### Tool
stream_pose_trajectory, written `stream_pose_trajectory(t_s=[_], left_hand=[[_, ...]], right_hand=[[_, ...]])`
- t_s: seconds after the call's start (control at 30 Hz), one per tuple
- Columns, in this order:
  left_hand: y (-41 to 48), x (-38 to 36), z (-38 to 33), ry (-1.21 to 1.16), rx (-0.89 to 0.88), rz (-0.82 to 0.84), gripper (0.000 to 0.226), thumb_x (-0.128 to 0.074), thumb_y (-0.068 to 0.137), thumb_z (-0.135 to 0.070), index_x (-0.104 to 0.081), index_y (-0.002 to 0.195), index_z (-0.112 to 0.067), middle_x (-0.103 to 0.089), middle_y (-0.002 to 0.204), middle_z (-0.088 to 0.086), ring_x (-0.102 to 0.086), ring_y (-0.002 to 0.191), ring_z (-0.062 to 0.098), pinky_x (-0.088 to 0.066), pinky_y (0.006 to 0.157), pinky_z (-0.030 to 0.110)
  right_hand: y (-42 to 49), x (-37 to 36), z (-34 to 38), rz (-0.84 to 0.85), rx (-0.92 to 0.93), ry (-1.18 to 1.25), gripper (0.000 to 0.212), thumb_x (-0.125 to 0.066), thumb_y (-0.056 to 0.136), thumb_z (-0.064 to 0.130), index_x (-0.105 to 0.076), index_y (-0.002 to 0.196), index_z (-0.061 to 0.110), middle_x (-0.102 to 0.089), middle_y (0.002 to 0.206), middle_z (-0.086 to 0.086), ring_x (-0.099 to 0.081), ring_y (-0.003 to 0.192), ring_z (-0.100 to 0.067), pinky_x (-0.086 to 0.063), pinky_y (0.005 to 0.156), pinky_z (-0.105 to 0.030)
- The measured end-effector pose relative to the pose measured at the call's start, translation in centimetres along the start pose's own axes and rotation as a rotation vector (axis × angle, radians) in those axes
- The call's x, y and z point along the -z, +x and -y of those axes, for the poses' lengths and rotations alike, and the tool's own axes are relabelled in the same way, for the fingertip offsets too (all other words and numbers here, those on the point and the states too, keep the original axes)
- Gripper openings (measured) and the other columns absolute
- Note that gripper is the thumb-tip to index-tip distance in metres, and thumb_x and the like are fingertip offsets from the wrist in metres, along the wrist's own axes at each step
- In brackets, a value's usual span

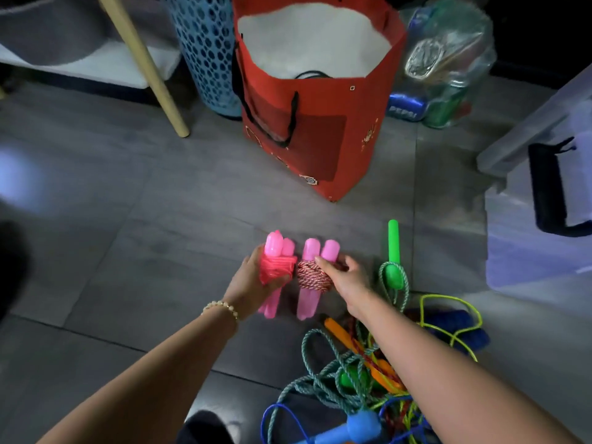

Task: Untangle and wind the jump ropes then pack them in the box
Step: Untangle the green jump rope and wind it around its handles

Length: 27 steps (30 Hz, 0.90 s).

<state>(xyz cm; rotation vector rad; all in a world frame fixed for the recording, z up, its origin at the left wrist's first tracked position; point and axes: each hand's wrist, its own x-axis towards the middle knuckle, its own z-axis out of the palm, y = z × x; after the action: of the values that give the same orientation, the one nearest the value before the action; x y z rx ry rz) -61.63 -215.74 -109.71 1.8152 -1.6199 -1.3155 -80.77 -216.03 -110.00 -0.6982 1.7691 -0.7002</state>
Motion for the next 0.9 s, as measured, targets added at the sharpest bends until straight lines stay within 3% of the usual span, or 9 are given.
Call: stream_pose_trajectory(t_s=[0.1,0.23,0.33,0.43,0.5,0.6,0.7,0.8,0.9], left_hand=[[0.5,-1.2,-1.0,-0.097,0.052,-0.096,0.039,-0.076,0.078,-0.026,-0.049,0.107,-0.026,-0.061,0.085,-0.011,-0.058,0.073,0.008,-0.042,0.066,0.024],[0.9,-2.8,-1.7,-0.144,0.022,-0.136,0.041,-0.076,0.078,-0.024,-0.052,0.110,-0.019,-0.062,0.089,-0.007,-0.057,0.071,0.001,-0.041,0.062,0.009],[1.0,-3.9,-1.7,-0.121,0.026,-0.087,0.046,-0.075,0.079,-0.025,-0.050,0.117,-0.017,-0.062,0.094,-0.005,-0.059,0.077,0.010,-0.042,0.066,0.020],[0.8,-4.1,-1.7,-0.081,0.034,-0.063,0.049,-0.075,0.079,-0.026,-0.048,0.118,-0.017,-0.062,0.094,-0.004,-0.059,0.079,0.013,-0.043,0.071,0.025],[0.7,-3.7,-1.6,-0.104,0.040,-0.052,0.060,-0.078,0.075,-0.032,-0.045,0.122,-0.016,-0.063,0.099,-0.001,-0.062,0.082,0.014,-0.048,0.076,0.030],[0.9,-3.2,-1.3,-0.086,0.069,-0.095,0.084,-0.074,0.058,-0.067,-0.042,0.123,-0.024,-0.061,0.111,0.004,-0.064,0.096,0.020,-0.052,0.086,0.040],[0.7,-2.3,-3.7,0.080,0.108,-0.180,0.090,-0.067,0.066,-0.070,-0.038,0.134,-0.018,-0.050,0.129,0.010,-0.047,0.121,0.030,-0.037,0.105,0.041],[0.6,-2.4,-6.8,0.215,-0.004,-0.303,0.106,-0.044,0.063,-0.079,-0.033,0.142,-0.008,-0.039,0.138,0.012,-0.031,0.130,0.031,-0.023,0.109,0.037],[0.7,-3.9,-9.5,0.264,-0.150,-0.237,0.102,-0.033,0.061,-0.078,-0.040,0.138,-0.011,-0.041,0.138,0.009,-0.032,0.129,0.028,-0.023,0.109,0.034]], right_hand=[[0.3,0.1,0.5,-0.051,0.109,-0.009,0.037,-0.079,0.073,0.030,-0.067,0.103,0.012,-0.067,0.093,0.000,-0.061,0.083,-0.011,-0.044,0.069,-0.018],[0.8,1.6,0.4,-0.106,0.155,0.051,0.023,-0.077,0.076,0.027,-0.068,0.091,0.011,-0.067,0.081,0.000,-0.058,0.067,-0.005,-0.043,0.053,-0.006],[1.0,2.4,-0.2,-0.118,0.191,-0.044,0.020,-0.077,0.075,0.031,-0.068,0.085,0.016,-0.068,0.079,-0.001,-0.060,0.072,-0.011,-0.045,0.059,-0.015],[1.4,2.5,-0.4,-0.113,0.186,-0.127,0.031,-0.077,0.074,0.037,-0.070,0.090,0.012,-0.071,0.087,-0.004,-0.064,0.079,-0.016,-0.048,0.070,-0.028],[1.4,2.7,0.0,-0.072,0.174,-0.145,0.037,-0.076,0.076,0.036,-0.068,0.100,0.010,-0.068,0.094,-0.001,-0.062,0.086,-0.015,-0.048,0.076,-0.027],[1.3,4.5,1.0,-0.070,0.250,-0.201,0.040,-0.073,0.080,0.033,-0.064,0.110,0.009,-0.062,0.097,0.001,-0.058,0.088,-0.013,-0.044,0.077,-0.020],[1.6,8.3,0.9,-0.255,0.370,-0.350,0.033,-0.070,0.083,0.030,-0.063,0.108,0.010,-0.058,0.098,0.000,-0.055,0.088,-0.014,-0.040,0.070,-0.022],[1.8,11.6,-0.1,-0.415,0.112,-0.331,0.044,-0.069,0.082,0.036,-0.060,0.109,0.002,-0.061,0.110,-0.016,-0.058,0.104,-0.031,-0.042,0.085,-0.035],[2.4,11.9,-1.7,-0.217,-0.180,-0.275,0.061,-0.060,0.084,0.052,-0.061,0.116,0.000,-0.062,0.119,-0.020,-0.057,0.113,-0.035,-0.045,0.095,-0.037]])
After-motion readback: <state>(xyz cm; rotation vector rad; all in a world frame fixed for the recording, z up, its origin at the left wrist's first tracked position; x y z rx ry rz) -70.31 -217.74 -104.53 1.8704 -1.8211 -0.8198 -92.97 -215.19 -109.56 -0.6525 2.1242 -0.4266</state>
